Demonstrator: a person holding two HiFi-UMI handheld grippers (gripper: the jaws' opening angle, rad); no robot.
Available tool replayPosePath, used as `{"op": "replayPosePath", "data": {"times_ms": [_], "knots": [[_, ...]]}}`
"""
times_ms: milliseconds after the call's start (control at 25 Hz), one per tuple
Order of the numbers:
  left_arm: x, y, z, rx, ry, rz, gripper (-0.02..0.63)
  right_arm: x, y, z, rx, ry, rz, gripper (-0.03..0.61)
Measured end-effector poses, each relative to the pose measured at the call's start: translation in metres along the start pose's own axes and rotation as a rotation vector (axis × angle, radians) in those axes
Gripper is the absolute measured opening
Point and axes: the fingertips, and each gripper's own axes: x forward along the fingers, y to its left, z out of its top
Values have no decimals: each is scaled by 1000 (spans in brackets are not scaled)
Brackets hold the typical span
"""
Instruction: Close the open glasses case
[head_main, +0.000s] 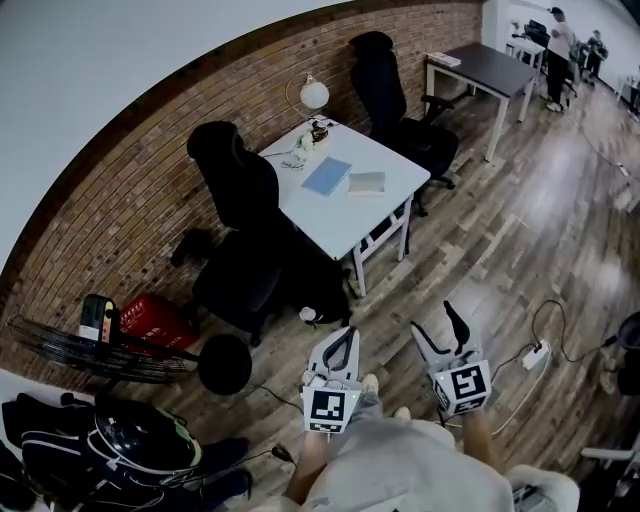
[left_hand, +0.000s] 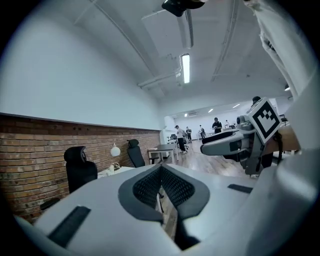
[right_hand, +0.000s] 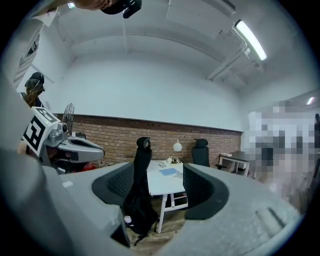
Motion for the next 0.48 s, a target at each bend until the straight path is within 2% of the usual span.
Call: {"op": "replayPosePath", "data": {"times_ms": [240,480], "knots": [[29,42,0,-1,-11,-14,5,49,0,5,2,27,-8,307],[60,63,4,-18,-2,-45,5,79,-15,11,9,34,-36,307]]}}
